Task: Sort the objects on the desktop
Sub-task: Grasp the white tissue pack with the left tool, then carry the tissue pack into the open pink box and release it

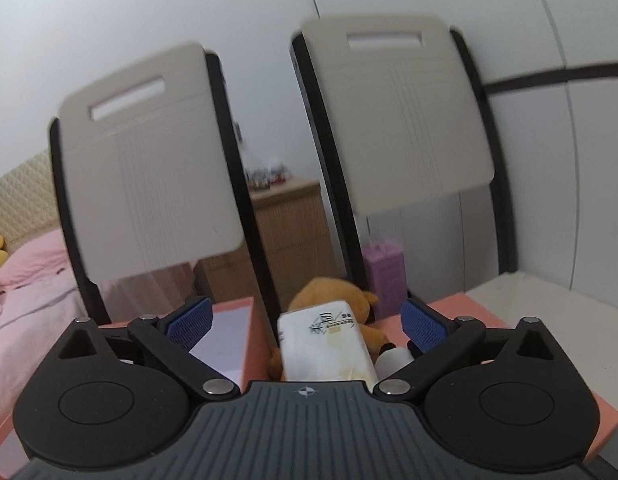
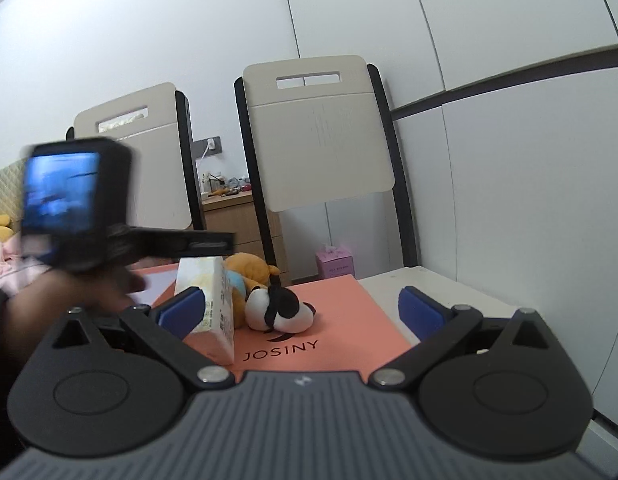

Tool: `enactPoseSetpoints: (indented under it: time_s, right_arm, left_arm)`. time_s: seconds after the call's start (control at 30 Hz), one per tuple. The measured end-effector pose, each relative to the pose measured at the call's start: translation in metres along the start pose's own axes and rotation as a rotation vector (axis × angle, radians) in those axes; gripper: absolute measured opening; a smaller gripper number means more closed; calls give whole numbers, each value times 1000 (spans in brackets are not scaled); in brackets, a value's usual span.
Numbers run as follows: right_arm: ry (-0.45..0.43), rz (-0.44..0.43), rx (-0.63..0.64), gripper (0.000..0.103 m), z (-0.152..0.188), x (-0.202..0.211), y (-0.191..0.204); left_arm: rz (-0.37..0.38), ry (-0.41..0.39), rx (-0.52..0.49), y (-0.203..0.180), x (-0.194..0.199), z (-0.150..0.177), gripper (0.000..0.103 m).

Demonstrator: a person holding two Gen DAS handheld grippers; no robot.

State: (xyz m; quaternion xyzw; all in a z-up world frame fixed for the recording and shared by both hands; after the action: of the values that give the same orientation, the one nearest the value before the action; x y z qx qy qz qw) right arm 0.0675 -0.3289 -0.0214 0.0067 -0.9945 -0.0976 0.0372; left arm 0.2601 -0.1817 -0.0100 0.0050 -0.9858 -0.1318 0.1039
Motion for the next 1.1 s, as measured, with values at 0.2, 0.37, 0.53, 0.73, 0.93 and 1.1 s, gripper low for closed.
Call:
enactPoseSetpoints:
  time_s: [0.2,0.37,0.53,0.73,0.93,1.1]
  right_arm:
    - [-19,11,-44,103,-4,8,-24]
    - [-22,31,-59,103,-4,13,-36]
    - [-10,27,-44,103,-2,11,-31]
    - [-2,3,-18,103,1,4,-9]
    - [12,-39,37,103,9,-7,33]
    - [44,-102,78,103,21,-20,77]
  left_arm:
    - [-8,155,13,-2,-45,25,77]
    - [4,189,27,-3,-48,36,60]
    - [53,191,62,7,-32,30,58]
    - [88,106,141,48,6,1,58]
    - [42,-17,268,133,49,-24,58]
    - [-82,-46,340,214,56,-15,58]
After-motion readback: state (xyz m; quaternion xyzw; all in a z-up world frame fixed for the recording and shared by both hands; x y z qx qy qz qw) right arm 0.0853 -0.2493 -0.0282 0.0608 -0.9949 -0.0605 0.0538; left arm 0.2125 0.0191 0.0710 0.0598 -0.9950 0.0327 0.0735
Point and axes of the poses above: each gripper's, at about its wrist camera, not at the fingertips, and x roughly against the way its jaws point, y to its left, z to its underside, the point moved 8 cm from there along -x, roughly the way its jaws point, and after that the axes turned 7 degrees about -y, right-handed, at the moved point
